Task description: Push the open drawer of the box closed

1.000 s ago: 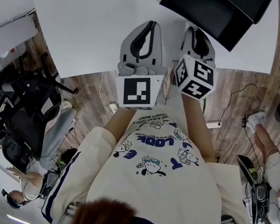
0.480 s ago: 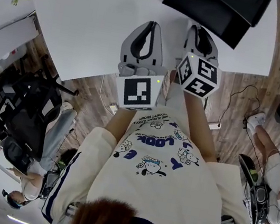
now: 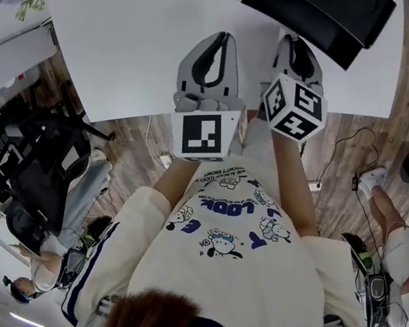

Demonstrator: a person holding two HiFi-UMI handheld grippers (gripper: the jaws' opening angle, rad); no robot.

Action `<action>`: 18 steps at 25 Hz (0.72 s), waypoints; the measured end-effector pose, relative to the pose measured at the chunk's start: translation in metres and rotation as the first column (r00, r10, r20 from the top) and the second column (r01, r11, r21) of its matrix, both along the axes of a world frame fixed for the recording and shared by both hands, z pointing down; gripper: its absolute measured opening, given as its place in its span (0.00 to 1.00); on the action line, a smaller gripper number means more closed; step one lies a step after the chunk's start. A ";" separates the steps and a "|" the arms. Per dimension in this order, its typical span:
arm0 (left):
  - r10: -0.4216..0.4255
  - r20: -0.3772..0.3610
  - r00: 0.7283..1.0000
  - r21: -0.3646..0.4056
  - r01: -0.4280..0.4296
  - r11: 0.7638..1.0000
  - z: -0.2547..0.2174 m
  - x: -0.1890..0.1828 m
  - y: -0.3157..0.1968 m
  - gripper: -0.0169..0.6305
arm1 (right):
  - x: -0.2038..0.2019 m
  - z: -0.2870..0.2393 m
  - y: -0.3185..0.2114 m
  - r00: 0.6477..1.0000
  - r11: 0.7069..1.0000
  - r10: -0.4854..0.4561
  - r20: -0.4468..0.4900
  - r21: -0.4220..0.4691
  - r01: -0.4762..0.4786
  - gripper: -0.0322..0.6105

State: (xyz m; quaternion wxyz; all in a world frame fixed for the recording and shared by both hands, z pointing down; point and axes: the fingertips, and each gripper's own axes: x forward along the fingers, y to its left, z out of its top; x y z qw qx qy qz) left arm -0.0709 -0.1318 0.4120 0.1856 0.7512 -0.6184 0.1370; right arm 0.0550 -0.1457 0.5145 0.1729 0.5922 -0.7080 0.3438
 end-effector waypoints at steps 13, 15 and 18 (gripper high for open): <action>-0.016 -0.005 1.000 -0.019 0.016 1.000 0.002 0.010 -0.023 0.06 | 0.012 -0.002 -0.035 1.000 1.000 0.002 0.003 0.019 -0.002 0.18; -0.017 -0.006 1.000 -0.022 0.017 1.000 0.002 0.011 -0.025 0.06 | 0.014 -0.003 -0.039 1.000 1.000 -0.001 0.003 0.021 0.001 0.18; -0.016 -0.001 1.000 -0.021 0.016 1.000 0.003 0.012 -0.029 0.06 | 0.014 -0.002 -0.044 1.000 1.000 -0.005 0.004 0.024 0.005 0.18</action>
